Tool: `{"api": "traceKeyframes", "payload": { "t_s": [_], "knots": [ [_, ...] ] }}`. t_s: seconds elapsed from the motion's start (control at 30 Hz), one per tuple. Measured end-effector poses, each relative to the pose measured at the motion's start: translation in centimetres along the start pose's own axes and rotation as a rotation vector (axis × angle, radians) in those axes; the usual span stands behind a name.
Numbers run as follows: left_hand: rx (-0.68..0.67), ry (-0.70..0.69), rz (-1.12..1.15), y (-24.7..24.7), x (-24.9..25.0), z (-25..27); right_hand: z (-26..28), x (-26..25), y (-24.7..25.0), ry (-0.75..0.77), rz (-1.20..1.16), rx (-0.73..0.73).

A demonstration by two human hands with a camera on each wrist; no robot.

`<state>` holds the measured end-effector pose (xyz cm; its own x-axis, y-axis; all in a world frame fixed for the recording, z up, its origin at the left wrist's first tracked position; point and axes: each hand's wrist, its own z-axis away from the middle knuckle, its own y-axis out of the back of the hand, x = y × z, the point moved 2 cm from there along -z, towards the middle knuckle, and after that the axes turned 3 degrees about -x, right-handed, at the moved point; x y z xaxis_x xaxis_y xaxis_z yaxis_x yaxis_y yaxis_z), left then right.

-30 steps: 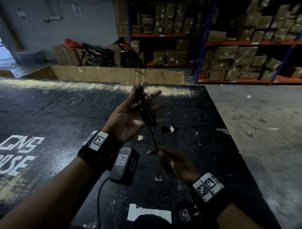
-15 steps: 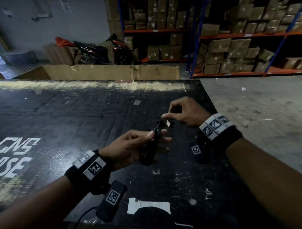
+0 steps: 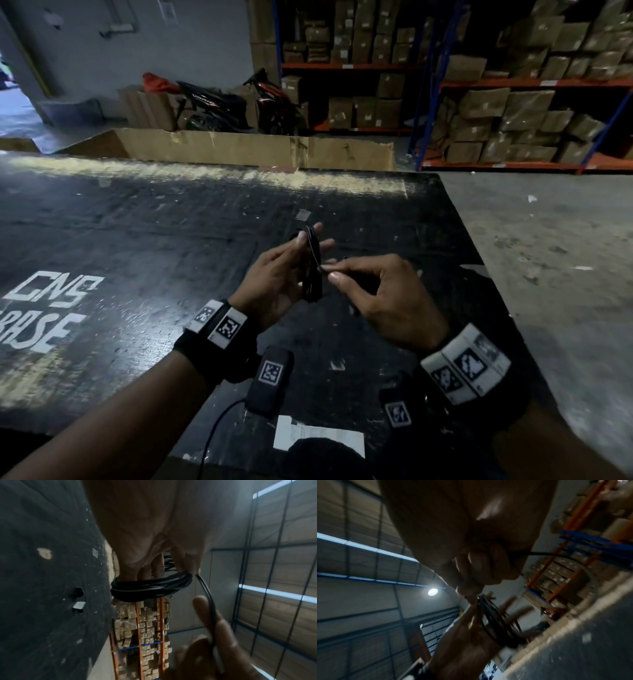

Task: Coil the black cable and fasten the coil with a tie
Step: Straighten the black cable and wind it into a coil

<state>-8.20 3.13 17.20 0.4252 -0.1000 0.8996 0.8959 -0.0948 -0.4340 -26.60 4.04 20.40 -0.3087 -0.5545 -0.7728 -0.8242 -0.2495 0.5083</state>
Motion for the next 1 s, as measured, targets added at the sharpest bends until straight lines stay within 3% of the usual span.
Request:
{"api": "traceKeyframes", "payload": {
  "t_s": [0.17, 0.3, 0.47, 0.67, 0.87, 1.0],
  "knots": [
    [-0.064, -0.042, 0.138, -1.0, 1.6, -0.7, 2.2, 3.0, -3.5, -0.175, -0.483, 0.026],
    [-0.186, -0.059, 0.238, -2.1, 2.9, -0.5, 3.1, 5.7, -4.1, -0.321, -0.597, -0.041],
    [-0.344, -0.014, 0.195, -3.0, 3.9, 0.8, 3.2, 9.5, -3.1, -0.294, -0.384, -0.163],
    [-0.531, 0.151, 0.032, -2.5, 1.8, 3.0, -0.2, 9.9, 0.7, -0.218, -0.087, -0.294],
    [-0.410, 0.200, -0.337, -1.5, -0.8, 3.1, -4.3, 5.7, 3.6, -0.163, 0.366, -0.456],
    [-0.349, 0.175, -0.380, -1.5, -2.0, 2.7, -5.3, 2.9, 3.1, -0.098, 0.489, -0.366]
  ]
}}
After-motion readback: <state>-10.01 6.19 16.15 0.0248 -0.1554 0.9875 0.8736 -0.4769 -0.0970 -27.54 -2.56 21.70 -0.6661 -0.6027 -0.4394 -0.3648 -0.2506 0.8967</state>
